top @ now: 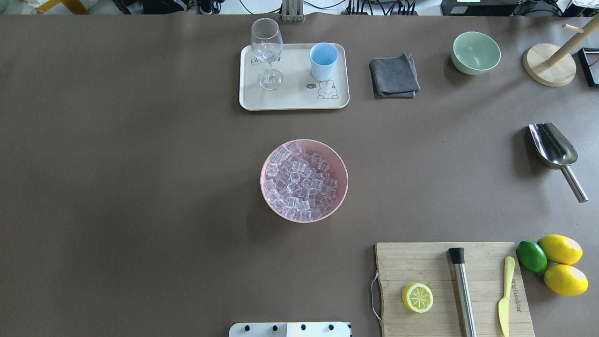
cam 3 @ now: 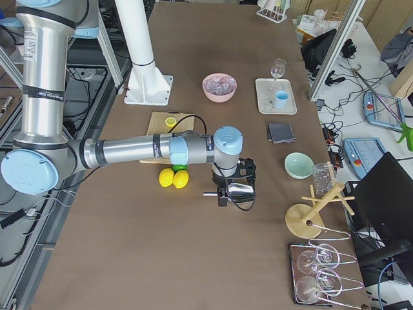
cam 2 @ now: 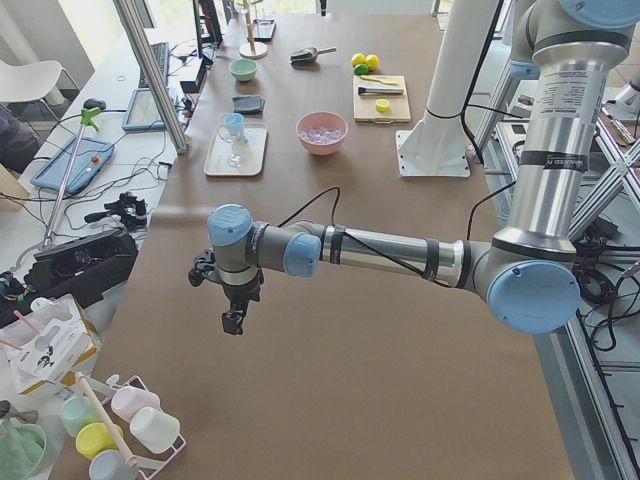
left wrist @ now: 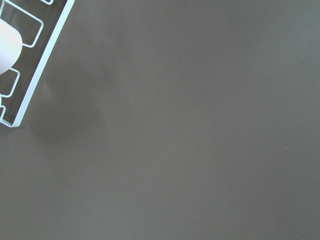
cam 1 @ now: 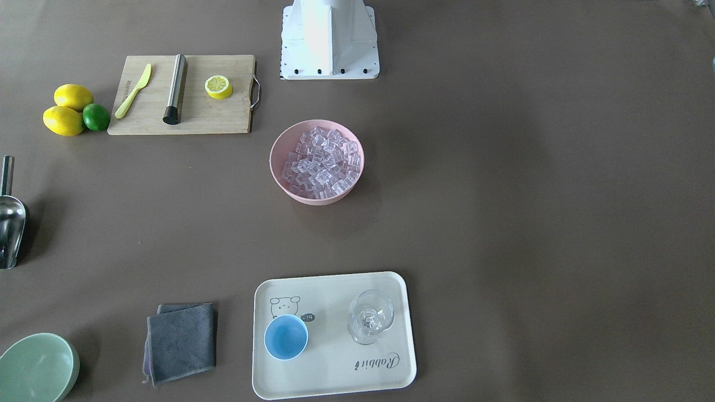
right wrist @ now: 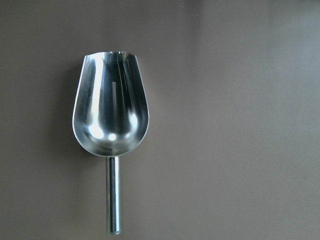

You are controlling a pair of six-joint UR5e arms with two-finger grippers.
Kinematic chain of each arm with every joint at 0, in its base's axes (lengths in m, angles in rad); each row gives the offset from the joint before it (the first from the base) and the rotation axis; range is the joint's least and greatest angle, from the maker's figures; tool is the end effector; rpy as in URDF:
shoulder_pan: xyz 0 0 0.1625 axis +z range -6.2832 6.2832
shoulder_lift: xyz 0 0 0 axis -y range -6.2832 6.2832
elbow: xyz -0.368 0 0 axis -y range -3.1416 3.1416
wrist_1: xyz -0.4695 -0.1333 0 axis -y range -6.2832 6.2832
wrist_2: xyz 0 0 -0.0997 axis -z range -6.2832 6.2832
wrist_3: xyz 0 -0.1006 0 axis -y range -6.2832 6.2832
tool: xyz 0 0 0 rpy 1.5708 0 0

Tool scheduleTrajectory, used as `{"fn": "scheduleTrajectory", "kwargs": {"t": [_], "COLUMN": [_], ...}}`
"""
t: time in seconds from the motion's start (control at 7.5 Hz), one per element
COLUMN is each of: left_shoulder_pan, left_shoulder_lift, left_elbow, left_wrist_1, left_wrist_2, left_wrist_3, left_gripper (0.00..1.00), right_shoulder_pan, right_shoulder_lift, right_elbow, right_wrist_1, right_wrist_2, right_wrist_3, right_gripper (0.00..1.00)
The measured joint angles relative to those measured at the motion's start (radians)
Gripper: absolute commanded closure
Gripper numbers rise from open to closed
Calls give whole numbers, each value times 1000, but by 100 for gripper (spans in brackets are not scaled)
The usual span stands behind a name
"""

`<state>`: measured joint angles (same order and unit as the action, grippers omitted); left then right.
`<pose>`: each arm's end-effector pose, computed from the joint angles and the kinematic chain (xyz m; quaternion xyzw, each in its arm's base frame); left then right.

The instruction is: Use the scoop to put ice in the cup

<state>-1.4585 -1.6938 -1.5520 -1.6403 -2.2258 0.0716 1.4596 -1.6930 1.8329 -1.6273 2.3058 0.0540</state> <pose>-0.0016 -0.6282 0.5402 0.0756 0.3221 0.1144 0.9367 0.0071 -0.5297 0.5284 0.0092 -0.3610 -0.0416 0.9316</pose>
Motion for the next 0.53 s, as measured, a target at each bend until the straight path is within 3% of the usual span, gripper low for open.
{"fn": "scheduleTrajectory", "kwargs": {"t": [0.53], "left_shoulder_pan": [-40], "left_shoulder_lift": [3], "left_elbow": [9], "left_wrist_1": [0], "left_wrist_2": [-1], "left_wrist_3": [13], "left_gripper": [1], "right_shoulder_pan": [-2], "right_shoulder_lift": [-2], "right_elbow": [22], "right_wrist_1": [14], "right_wrist_2": [3], "right_wrist_3": [89], "right_gripper": [1]}}
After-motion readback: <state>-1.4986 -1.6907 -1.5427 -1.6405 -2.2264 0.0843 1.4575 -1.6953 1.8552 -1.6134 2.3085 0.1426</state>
